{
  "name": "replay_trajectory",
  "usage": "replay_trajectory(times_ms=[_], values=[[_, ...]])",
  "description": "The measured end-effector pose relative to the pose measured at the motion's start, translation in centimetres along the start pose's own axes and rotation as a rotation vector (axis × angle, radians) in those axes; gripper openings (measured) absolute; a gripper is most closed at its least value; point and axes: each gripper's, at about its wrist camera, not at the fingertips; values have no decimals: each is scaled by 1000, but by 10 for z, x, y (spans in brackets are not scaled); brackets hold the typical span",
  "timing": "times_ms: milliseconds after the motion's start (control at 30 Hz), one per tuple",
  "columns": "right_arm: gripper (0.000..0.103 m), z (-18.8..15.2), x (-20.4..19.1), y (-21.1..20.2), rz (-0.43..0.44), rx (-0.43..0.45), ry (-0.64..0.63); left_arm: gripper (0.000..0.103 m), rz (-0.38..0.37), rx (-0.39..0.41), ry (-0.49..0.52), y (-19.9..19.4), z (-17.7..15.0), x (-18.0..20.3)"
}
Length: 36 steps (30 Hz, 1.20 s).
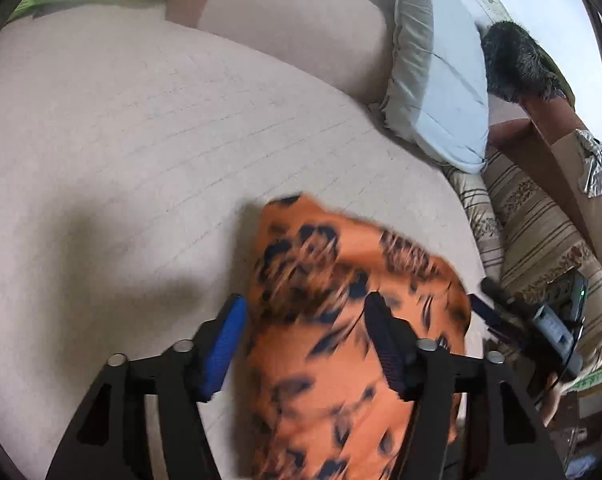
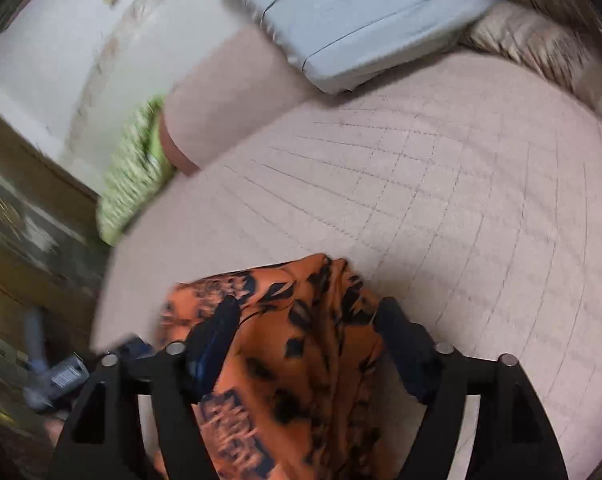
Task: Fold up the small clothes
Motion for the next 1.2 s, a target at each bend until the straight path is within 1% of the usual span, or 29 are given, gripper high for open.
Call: replay_trajectory(times_ms=[67, 100, 167, 233, 300, 367, 467, 500, 567, 600, 667, 700, 733, 767, 833, 867, 900, 967, 1033, 1100, 1167, 1200], values=[[76, -14, 9, -2, 46, -44, 47, 63, 13, -28, -11, 1, -18, -11], [76, -23, 12, 0, 46, -66, 53, 63, 8, -56, -33, 6, -28, -18], [76, -44, 22, 5, -2, -124, 83, 63, -34, -91, -59, 6, -41, -20], [76, -51, 32, 7, 30, -163, 140, 63, -76, -112, -77, 13, -48, -22], [76, -54, 44, 13, 85, -205, 201, 63, -99, -136, -102, 22, -47, -23], [76, -56, 49, 21, 117, -239, 233, 64, -108, -158, -120, 31, -40, -26], [76, -55, 50, 26, 117, -240, 232, 65, -124, -186, -187, 49, -25, -31], [74, -57, 51, 25, 118, -240, 236, 65, -131, -190, -200, 53, -20, -34], [73, -55, 53, 24, 127, -238, 239, 63, -114, -193, -206, 58, -17, -34], [73, -55, 51, 24, 129, -240, 238, 59, -104, -185, -199, 58, -16, -31], [69, -55, 49, 26, 117, -250, 222, 49, -83, -167, -176, 52, -18, -27], [60, -53, 47, 28, 109, -259, 209, 46, -71, -158, -166, 50, -19, -25], [48, -53, 44, 32, 103, -272, 198, 40, -68, -152, -159, 48, -19, -24], [46, -54, 42, 34, 100, -283, 191, 34, -70, -146, -158, 46, -19, -24], [36, -55, 37, 30, 92, -263, 173, 27, -96, -140, -151, 40, -21, -25], [34, -56, 34, 26, 100, -252, 164, 25, -108, -138, -145, 35, -22, -25], [31, -58, 31, 21, 113, -242, 155, 24, -117, -137, -133, 27, -26, -26], [29, -67, 22, 12, 156, -218, 142, 24, -127, -136, -108, 9, -35, -32], [28, -81, 13, 5, 201, -221, 125, 24, -128, -110, -89, -13, -47, -44], [28, -94, 3, 4, 208, -235, 99, 24, -129, -93, -80, -26, -54, -54], [31, -103, -3, 9, 199, -246, 89, 29, -132, -94, -95, -30, -58, -67], [36, -105, -3, 13, 183, -249, 89, 31, -117, -94, -94, -27, -59, -73]])
Point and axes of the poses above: each gripper's, at about its wrist camera, not at the fingertips, and y roughly the way its jaws point, x to its right, z to its top, and after that the axes turned 4 degrees about z, right-handed
